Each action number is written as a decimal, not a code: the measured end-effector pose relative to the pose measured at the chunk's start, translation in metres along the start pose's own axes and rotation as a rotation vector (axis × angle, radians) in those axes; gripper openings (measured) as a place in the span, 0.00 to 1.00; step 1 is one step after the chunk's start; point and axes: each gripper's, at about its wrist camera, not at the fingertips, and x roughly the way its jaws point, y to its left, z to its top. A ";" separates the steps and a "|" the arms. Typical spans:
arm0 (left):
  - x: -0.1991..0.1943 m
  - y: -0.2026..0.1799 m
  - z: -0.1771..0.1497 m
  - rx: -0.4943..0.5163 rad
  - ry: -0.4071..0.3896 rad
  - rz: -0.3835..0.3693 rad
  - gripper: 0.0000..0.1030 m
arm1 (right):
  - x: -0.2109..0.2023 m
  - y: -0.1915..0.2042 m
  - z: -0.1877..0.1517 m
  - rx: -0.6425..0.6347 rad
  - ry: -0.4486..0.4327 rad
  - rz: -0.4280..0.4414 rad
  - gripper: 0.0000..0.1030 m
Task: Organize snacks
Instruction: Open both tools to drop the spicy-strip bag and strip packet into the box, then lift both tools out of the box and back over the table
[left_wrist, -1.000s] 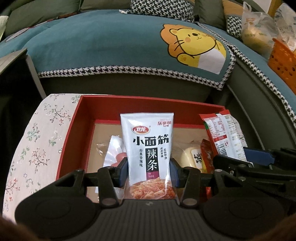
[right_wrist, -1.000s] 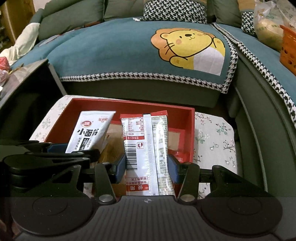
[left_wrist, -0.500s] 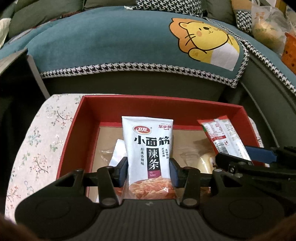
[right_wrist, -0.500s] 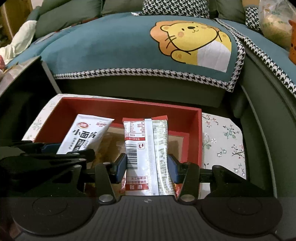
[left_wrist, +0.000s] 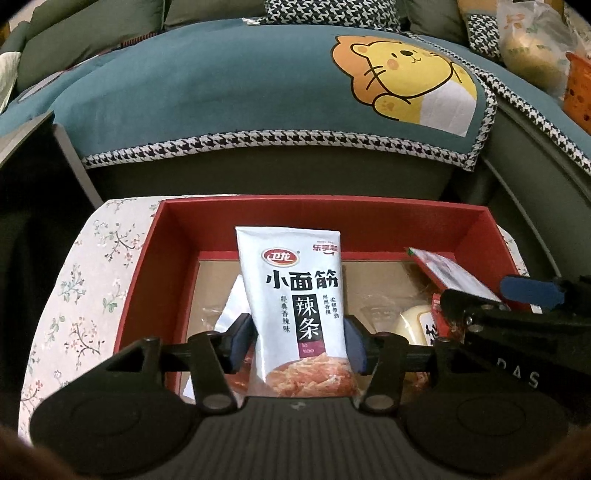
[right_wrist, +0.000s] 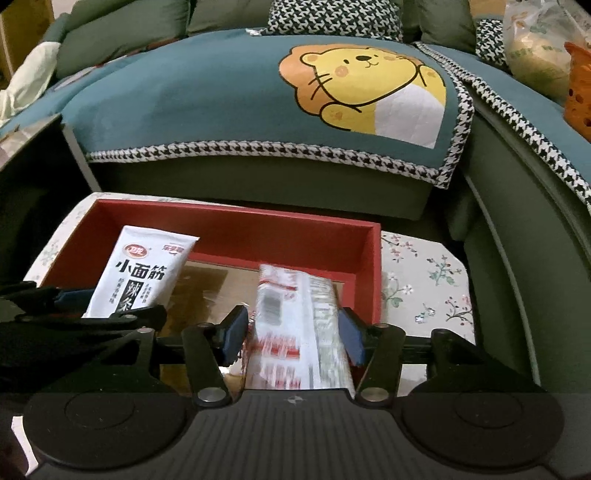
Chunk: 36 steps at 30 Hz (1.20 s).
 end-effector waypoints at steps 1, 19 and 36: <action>-0.001 0.000 0.000 0.001 0.001 0.001 0.96 | -0.001 -0.001 0.000 0.000 -0.003 -0.006 0.63; -0.032 0.002 -0.004 -0.005 -0.050 -0.004 1.00 | -0.028 -0.005 0.002 -0.003 -0.045 -0.061 0.73; -0.065 0.007 -0.028 0.003 -0.068 -0.018 1.00 | -0.062 0.010 -0.011 -0.051 -0.051 -0.082 0.77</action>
